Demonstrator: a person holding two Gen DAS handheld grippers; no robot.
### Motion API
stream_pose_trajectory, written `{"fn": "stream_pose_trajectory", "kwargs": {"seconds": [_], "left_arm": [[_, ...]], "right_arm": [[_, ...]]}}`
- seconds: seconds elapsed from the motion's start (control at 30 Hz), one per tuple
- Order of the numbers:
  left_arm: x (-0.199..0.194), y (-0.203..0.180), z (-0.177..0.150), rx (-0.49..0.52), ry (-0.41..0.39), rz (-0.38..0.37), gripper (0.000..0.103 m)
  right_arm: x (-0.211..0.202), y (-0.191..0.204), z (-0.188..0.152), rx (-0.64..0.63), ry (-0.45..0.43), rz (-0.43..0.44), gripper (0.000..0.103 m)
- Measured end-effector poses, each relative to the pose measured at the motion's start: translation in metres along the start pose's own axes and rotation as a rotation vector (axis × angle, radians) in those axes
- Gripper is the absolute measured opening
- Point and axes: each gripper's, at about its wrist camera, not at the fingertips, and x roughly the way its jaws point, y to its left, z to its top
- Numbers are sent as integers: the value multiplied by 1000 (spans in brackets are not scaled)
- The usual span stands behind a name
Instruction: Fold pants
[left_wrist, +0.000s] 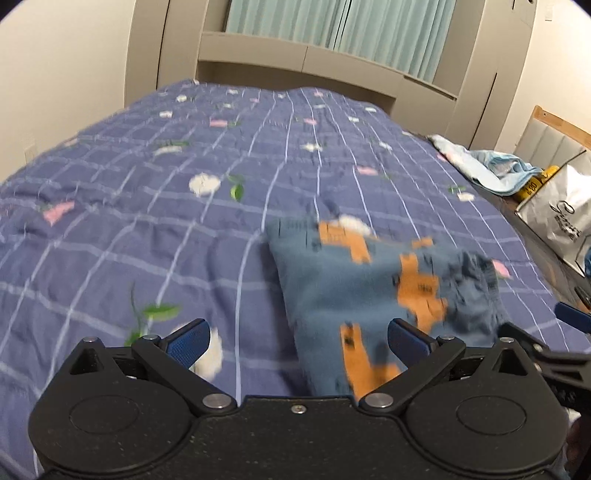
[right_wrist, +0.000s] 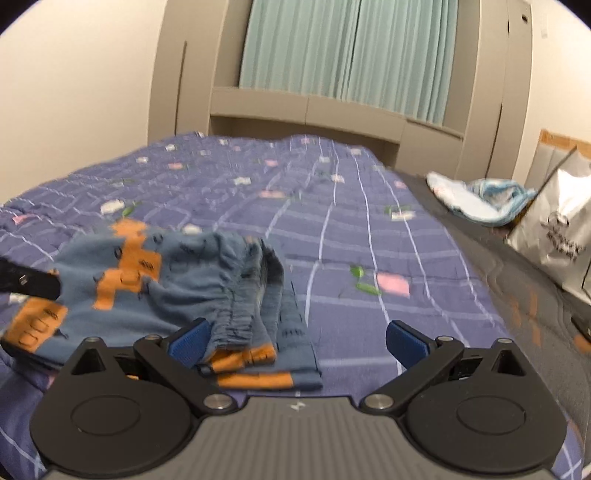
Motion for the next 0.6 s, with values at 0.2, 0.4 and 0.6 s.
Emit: {"fn": "stream_pose_trajectory", "kwargs": {"seconds": [0.2, 0.4, 0.6], "left_arm": [[35, -10, 35, 64, -33, 59, 102], [71, -13, 49, 112, 0, 101, 102], [85, -8, 48, 75, 13, 94, 102]], "right_arm": [[18, 1, 22, -25, -46, -4, 103], [51, -4, 37, -27, -25, -53, 103], [73, -14, 27, 7, 43, -73, 103]]}}
